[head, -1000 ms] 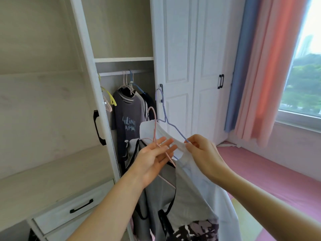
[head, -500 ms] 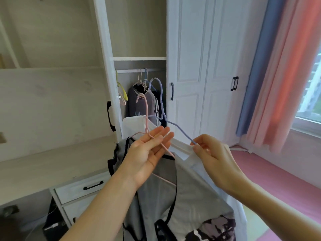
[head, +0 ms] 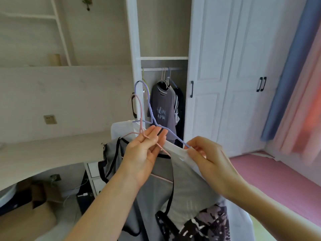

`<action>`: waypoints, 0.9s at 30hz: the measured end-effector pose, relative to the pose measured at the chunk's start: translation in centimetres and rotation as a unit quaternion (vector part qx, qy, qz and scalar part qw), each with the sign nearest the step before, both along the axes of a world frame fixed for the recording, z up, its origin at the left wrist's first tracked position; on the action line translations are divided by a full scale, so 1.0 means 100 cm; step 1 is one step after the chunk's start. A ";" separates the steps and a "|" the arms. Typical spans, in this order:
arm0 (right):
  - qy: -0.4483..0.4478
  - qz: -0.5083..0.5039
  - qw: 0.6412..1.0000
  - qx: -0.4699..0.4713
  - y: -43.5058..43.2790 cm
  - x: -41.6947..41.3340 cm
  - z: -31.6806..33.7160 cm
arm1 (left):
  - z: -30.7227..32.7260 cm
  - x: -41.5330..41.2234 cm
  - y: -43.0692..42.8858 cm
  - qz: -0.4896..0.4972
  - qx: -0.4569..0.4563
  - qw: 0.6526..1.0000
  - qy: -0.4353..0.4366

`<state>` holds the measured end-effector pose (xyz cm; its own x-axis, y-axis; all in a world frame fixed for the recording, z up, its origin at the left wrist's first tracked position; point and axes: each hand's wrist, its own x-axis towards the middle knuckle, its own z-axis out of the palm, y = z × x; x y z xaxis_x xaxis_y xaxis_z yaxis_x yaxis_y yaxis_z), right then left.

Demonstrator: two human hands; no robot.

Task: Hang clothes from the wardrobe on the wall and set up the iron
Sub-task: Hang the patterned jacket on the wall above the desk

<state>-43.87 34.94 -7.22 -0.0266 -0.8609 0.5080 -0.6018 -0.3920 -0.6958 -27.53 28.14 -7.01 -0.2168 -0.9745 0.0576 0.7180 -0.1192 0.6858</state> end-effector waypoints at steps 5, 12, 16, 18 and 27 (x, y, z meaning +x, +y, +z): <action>-0.003 0.055 0.998 0.001 -0.002 0.027 -0.004 | 0.005 0.026 0.014 0.033 0.019 0.999 0.020; -0.023 0.129 0.991 0.021 -0.020 0.079 -0.009 | 0.008 0.083 0.022 0.082 0.015 0.996 0.018; 0.004 0.142 0.989 0.032 -0.038 0.120 -0.021 | 0.005 0.123 0.019 0.117 0.024 0.992 0.024; 0.013 0.149 0.988 0.035 -0.047 0.144 -0.028 | 0.002 0.145 0.015 0.138 0.040 0.989 0.024; 0.022 0.210 0.977 0.035 -0.083 0.259 -0.063 | -0.009 0.251 -0.009 0.179 0.103 0.978 0.033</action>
